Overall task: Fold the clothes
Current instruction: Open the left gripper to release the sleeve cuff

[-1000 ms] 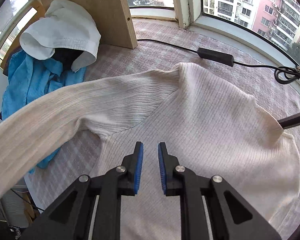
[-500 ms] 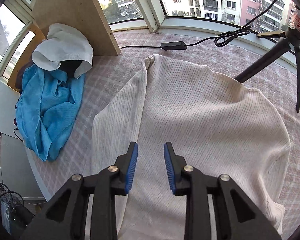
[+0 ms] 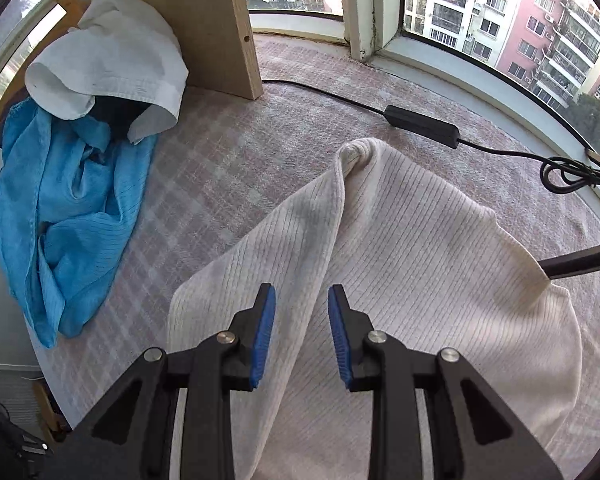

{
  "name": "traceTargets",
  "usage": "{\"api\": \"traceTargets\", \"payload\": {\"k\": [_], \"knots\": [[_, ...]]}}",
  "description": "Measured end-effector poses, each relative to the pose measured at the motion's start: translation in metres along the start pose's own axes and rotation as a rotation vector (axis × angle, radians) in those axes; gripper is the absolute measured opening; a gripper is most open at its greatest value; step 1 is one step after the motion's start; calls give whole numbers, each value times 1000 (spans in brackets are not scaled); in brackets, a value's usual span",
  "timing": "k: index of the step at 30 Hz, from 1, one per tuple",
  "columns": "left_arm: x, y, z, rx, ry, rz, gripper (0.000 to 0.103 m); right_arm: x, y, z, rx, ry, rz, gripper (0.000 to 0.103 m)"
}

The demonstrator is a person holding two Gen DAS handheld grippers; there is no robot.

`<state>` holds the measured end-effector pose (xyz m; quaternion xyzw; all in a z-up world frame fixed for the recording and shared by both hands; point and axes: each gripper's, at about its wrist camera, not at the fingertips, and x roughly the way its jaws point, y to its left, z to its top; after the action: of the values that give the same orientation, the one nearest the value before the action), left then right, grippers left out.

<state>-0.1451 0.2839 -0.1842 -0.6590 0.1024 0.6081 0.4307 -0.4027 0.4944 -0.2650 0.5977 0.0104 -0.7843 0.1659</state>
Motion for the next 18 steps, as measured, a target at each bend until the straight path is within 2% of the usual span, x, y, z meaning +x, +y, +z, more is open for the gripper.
{"api": "traceTargets", "payload": {"k": [3, 6, 11, 13, 14, 15, 18], "knots": [[16, 6, -1, -83, -61, -46, 31, -3, 38, -20, -85, 24, 18, 29], [35, 4, 1, -135, -106, -71, 31, 8, 72, -32, -155, 64, 0, 39], [46, -35, 7, -68, -177, -221, 31, 22, 98, -46, -227, 153, -94, 39], [51, -53, 10, -20, -191, -290, 31, 4, 95, -53, -226, 130, -98, 39], [55, -65, 12, 1, -198, -287, 31, -5, 91, -56, -219, 114, -99, 39], [56, -72, 12, 11, -214, -249, 31, -14, 86, -59, -209, 97, -100, 39], [46, -51, 2, -58, -277, -110, 31, -29, 72, -67, -178, 68, -114, 39]]}}
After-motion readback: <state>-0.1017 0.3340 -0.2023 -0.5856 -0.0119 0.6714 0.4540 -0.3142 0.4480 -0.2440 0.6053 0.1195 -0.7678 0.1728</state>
